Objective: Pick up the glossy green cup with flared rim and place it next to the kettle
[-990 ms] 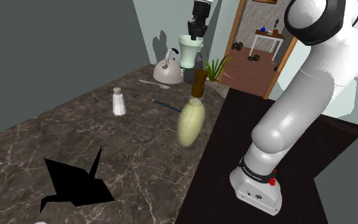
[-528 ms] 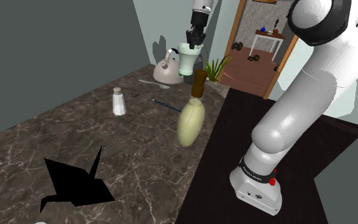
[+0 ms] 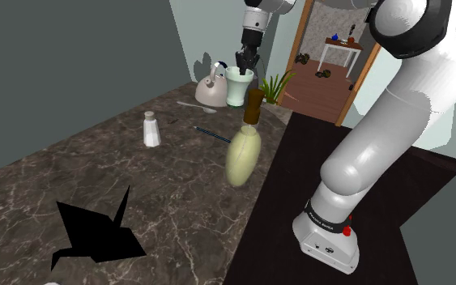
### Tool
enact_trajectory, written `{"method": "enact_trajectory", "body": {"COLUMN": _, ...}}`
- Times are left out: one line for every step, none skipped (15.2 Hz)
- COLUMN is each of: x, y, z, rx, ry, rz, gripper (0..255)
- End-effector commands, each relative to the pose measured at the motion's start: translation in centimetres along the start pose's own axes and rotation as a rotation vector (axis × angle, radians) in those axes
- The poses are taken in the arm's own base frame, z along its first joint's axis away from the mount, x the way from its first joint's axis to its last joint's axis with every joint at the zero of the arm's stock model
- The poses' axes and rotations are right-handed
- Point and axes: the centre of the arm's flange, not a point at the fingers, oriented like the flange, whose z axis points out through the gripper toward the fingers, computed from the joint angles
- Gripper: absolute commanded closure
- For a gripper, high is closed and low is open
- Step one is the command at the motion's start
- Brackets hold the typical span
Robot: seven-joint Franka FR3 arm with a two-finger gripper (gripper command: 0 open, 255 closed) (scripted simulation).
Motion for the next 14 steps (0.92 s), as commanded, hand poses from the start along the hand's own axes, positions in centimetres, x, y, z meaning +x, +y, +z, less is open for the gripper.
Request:
{"method": "enact_trajectory", "body": {"x": 0.1, "y": 0.0, "z": 0.9, "rx": 0.0, "ry": 0.001, "rz": 0.0, "gripper": 255}}
{"method": "enact_trajectory", "body": {"x": 0.1, "y": 0.1, "z": 1.4, "rx": 0.0, "ry": 0.001, "rz": 0.0, "gripper": 255}}
{"method": "enact_trajectory", "body": {"x": 0.1, "y": 0.2, "z": 1.9, "rx": 0.0, "ry": 0.001, "rz": 0.0, "gripper": 255}}
{"method": "enact_trajectory", "body": {"x": 0.1, "y": 0.2, "z": 2.5, "rx": 0.0, "ry": 0.001, "rz": 0.0, "gripper": 255}}
{"method": "enact_trajectory", "body": {"x": 0.2, "y": 0.3, "z": 3.0, "rx": 0.0, "ry": 0.001, "rz": 0.0, "gripper": 255}}
{"method": "enact_trajectory", "body": {"x": 0.2, "y": 0.4, "z": 3.5, "rx": 0.0, "ry": 0.001, "rz": 0.0, "gripper": 255}}
{"method": "enact_trajectory", "body": {"x": 0.2, "y": 0.5, "z": 4.0, "rx": 0.0, "ry": 0.001, "rz": 0.0, "gripper": 255}}
{"method": "enact_trajectory", "body": {"x": 0.2, "y": 0.6, "z": 4.8, "rx": 0.0, "ry": 0.001, "rz": 0.0, "gripper": 255}}
{"method": "enact_trajectory", "body": {"x": 0.2, "y": 0.6, "z": 4.8, "rx": 0.0, "ry": 0.001, "rz": 0.0, "gripper": 255}}
{"method": "enact_trajectory", "body": {"x": 0.2, "y": 0.6, "z": 4.8, "rx": 0.0, "ry": 0.001, "rz": 0.0, "gripper": 255}}
{"method": "enact_trajectory", "body": {"x": 0.2, "y": 0.6, "z": 4.8, "rx": 0.0, "ry": 0.001, "rz": 0.0, "gripper": 255}}
{"method": "enact_trajectory", "body": {"x": 0.2, "y": 0.6, "z": 4.8, "rx": 0.0, "ry": 0.001, "rz": 0.0, "gripper": 255}}
{"method": "enact_trajectory", "body": {"x": 0.2, "y": 0.6, "z": 4.8, "rx": 0.0, "ry": 0.001, "rz": 0.0, "gripper": 255}}
{"method": "enact_trajectory", "body": {"x": 0.2, "y": 0.6, "z": 4.8, "rx": 0.0, "ry": 0.001, "rz": 0.0, "gripper": 255}}
